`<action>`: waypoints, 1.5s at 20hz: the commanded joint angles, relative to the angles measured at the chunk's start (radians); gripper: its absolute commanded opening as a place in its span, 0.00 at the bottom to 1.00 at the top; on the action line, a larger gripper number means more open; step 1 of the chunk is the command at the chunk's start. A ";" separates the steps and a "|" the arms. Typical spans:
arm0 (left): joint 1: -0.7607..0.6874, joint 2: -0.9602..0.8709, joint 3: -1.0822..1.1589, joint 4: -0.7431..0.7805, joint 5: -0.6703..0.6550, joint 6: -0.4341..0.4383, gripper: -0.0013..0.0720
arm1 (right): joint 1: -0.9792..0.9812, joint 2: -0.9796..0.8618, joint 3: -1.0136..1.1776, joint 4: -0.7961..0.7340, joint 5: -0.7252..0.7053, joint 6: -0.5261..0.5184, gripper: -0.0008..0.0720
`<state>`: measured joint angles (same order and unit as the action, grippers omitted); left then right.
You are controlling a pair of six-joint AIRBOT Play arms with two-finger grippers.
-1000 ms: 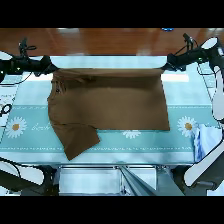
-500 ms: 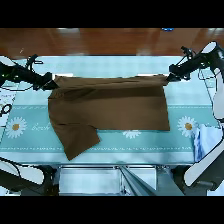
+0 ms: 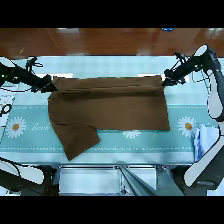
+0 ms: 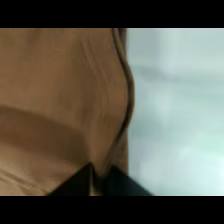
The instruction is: Fold the shirts.
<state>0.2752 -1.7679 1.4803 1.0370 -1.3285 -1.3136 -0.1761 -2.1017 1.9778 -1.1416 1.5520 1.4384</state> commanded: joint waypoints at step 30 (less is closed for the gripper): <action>0.435 0.637 -1.073 -0.205 0.134 0.125 0.71 | -0.369 0.846 -1.278 0.503 -0.343 -0.348 0.57</action>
<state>0.7601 -1.1065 0.4126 0.8448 -1.2396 -1.2068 -0.5716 -1.2564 0.7021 -0.6621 1.2304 1.0946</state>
